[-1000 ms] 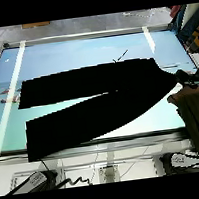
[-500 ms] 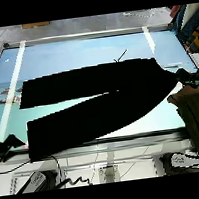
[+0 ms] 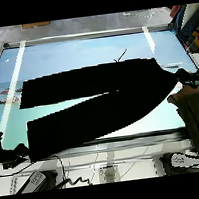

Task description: Fold the clothes and pants, and hang the long-sleeved shirts on hangers.

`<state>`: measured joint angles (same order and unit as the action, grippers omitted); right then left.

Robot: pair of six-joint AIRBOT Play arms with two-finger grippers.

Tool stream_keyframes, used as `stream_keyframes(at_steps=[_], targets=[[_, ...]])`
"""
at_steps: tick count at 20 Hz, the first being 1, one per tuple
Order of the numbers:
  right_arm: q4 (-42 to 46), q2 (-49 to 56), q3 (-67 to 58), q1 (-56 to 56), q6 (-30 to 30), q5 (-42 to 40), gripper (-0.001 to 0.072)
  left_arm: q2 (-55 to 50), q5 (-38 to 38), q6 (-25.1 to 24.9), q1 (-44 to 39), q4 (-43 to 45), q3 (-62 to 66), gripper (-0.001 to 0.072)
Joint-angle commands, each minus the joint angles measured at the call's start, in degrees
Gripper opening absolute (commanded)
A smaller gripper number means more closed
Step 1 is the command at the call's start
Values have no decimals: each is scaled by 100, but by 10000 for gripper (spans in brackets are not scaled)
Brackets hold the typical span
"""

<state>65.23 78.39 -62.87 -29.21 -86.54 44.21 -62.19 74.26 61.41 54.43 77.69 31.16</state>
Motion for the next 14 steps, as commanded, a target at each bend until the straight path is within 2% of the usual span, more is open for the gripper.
stream_keyframes(at_steps=[1,4,5,6,9,12,14], targets=[[-7,0,-7,4,0,-26,21,-76,-164,-212,26,-17,-240,343],[-7,0,-7,4,4,-24,21,-79,-319,-212,-61,-81,-243,340],[-7,0,-7,4,4,-22,21,-81,-358,-212,-125,-105,-243,308],[-7,0,-4,4,4,-17,21,-85,-415,-212,-210,-101,-243,169],[-9,-2,-7,4,4,31,21,-85,-577,-229,-466,-111,-240,10],[-4,-11,-221,4,140,282,21,-83,-533,-254,-695,-402,-146,9],[68,-133,-428,4,415,479,21,-83,-59,-1051,-717,-1375,94,9]])
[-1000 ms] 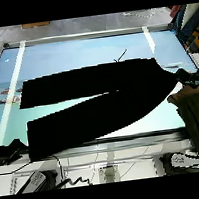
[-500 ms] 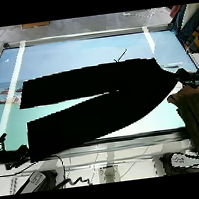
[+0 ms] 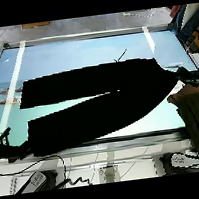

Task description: Fold the clothes and pants, and hang the long-sleeved shirts on hangers.

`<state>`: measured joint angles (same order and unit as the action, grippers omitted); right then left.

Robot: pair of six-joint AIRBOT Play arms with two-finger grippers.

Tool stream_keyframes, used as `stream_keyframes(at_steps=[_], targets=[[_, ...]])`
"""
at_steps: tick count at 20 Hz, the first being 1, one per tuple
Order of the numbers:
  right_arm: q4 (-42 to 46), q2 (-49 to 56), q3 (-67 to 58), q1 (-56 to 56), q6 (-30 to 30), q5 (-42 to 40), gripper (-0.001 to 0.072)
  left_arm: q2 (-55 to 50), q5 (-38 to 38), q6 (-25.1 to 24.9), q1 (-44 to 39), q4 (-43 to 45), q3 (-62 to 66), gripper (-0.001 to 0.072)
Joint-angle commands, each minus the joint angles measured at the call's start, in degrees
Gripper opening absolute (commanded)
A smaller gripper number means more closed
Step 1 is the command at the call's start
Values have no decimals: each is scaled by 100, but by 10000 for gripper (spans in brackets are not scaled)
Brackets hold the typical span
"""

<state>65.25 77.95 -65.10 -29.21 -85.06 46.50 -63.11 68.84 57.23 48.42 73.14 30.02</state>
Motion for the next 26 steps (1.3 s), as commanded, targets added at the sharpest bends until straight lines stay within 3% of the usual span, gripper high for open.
stream_keyframes(at_steps=[1,6,10,13,17,20,24,26], targets=[[166,-212,-273,2,269,313,20,7,732,-979,-114,-1427,372,9],[658,-1051,-321,-9,269,890,20,7,901,-1272,-111,-2824,1421,9],[911,-1725,-321,-9,269,1731,21,7,531,-1047,-92,-3034,2164,8],[1016,-2127,-321,-7,262,2055,21,7,-352,-479,-79,-3051,2430,8],[857,-2109,-321,-2,-221,1377,19,-105,-2009,-111,-492,-3491,2433,5],[826,-1740,-321,0,-706,885,19,-487,-3436,632,-1165,-3521,2476,5],[791,-890,-321,-2,-1113,446,19,-1484,-4428,750,-2271,-3823,3132,5],[769,-442,-321,-2,-1462,57,19,-2031,-4789,1110,-2599,-3893,3692,4]])
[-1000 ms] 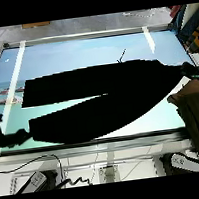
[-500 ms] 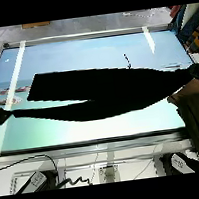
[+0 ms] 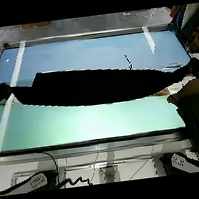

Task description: Fold the clothes and pants, and hang the long-sleeved shirts on hangers.

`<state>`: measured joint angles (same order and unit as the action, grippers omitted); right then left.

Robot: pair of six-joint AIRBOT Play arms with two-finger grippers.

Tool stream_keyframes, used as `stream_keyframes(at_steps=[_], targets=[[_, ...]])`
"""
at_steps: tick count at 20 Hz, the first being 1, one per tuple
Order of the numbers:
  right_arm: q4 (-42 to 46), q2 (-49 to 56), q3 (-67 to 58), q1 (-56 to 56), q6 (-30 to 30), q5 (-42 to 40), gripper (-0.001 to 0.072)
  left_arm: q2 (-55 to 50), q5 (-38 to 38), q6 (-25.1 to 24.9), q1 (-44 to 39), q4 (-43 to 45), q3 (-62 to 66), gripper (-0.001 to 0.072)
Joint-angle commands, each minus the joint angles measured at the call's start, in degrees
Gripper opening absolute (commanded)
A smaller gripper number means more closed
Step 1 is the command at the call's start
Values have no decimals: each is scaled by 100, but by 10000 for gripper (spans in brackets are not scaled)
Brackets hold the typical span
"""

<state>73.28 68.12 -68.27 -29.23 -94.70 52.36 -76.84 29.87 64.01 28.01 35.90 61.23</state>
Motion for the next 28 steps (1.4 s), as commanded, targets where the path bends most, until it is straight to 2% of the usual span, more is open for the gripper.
stream_keyframes(at_steps=[1,4,8,12,13,14,15,16,17,20,22,24,25,26,28], targets=[[-129,763,-7,0,-741,-761,20,-951,-988,560,-667,-170,887,4],[-868,1335,-4,0,-990,-1554,19,-1700,-1043,973,-831,-173,1742,4],[-2271,1950,-7,35,-988,-2531,20,-2437,-1261,1021,-1045,-175,2450,7],[-2363,2238,-7,431,-957,-3663,21,-2763,-1740,1019,-1176,-214,2483,23],[-2328,2267,-7,553,-931,-3991,48,-2806,-1803,1016,-1189,-214,2485,32],[-2306,2293,-7,675,-916,-4323,242,-2839,-1856,1016,-1198,-212,2485,94],[-2269,2304,-7,776,-918,-4548,616,-2852,-1851,1016,-1198,-212,2487,150],[-2157,2299,-20,844,-911,-4631,710,-2846,-1827,1016,-1198,-212,2487,498],[-2009,2299,-68,870,-911,-4566,710,-2824,-1821,1036,-1198,-232,2487,710],[-1705,2264,-219,879,-911,-4116,709,-2597,-1486,1012,-1163,-133,2487,720],[-1419,2236,-326,879,-898,-3694,708,-2376,-966,1014,-1071,297,2487,720],[-1174,2236,-503,879,-363,-3056,698,-2155,-103,1019,-905,789,2487,703],[-1150,2236,-601,881,105,-2660,693,-2085,433,1078,-798,938,2487,666],[-1150,2236,-675,881,479,-2326,693,-2046,1008,1290,-671,1071,2485,593],[-1154,2236,-743,881,859,-1838,693,-2037,1869,1718,-459,1462,2455,591]])
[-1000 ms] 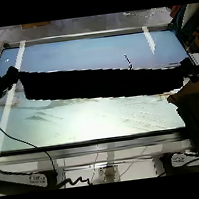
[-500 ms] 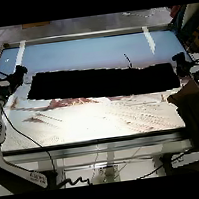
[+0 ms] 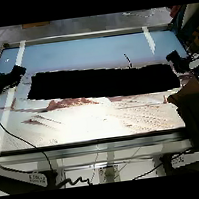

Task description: Fold the clothes and pants, and hang the long-sleeved shirts on hangers.

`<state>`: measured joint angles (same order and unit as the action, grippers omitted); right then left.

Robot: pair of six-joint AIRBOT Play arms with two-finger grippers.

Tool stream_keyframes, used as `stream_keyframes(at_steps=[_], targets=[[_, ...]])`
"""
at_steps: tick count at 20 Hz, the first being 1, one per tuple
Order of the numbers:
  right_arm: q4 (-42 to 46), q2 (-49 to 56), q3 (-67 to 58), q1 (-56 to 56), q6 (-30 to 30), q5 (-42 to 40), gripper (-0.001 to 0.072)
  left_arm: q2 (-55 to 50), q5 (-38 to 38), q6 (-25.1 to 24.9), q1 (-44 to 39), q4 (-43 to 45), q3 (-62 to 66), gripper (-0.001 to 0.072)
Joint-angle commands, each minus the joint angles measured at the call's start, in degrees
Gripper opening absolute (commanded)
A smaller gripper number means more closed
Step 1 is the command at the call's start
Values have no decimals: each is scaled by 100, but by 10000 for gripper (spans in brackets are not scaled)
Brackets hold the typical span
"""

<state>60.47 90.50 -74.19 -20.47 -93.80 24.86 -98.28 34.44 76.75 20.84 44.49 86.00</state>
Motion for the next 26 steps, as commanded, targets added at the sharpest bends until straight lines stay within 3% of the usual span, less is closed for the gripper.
stream_keyframes(at_steps=[1,3,5,10,21,22,24,25,26], targets=[[133,-2,-151,4,824,1032,693,138,1672,656,337,850,-129,591],[131,-2,-151,4,1034,1154,693,291,1777,894,413,1174,-553,591],[133,-2,-151,4,1104,1198,693,461,1460,979,422,1189,-1016,591],[131,-2,-151,98,1106,1224,693,492,752,1823,431,1233,-1714,591],[129,-2,-153,1362,1510,962,693,-208,-1517,1794,-181,643,-1773,578],[129,-2,-153,1519,1510,946,692,-205,-1687,1770,-232,643,-1755,519],[127,-2,-153,1849,1510,789,690,-205,-1840,1729,-302,643,-1681,182],[127,-2,-151,2055,1508,612,685,-197,-1860,1729,-317,643,-1631,47],[127,0,-151,2260,1508,389,594,-170,-1853,1703,-321,645,-1572,10]])
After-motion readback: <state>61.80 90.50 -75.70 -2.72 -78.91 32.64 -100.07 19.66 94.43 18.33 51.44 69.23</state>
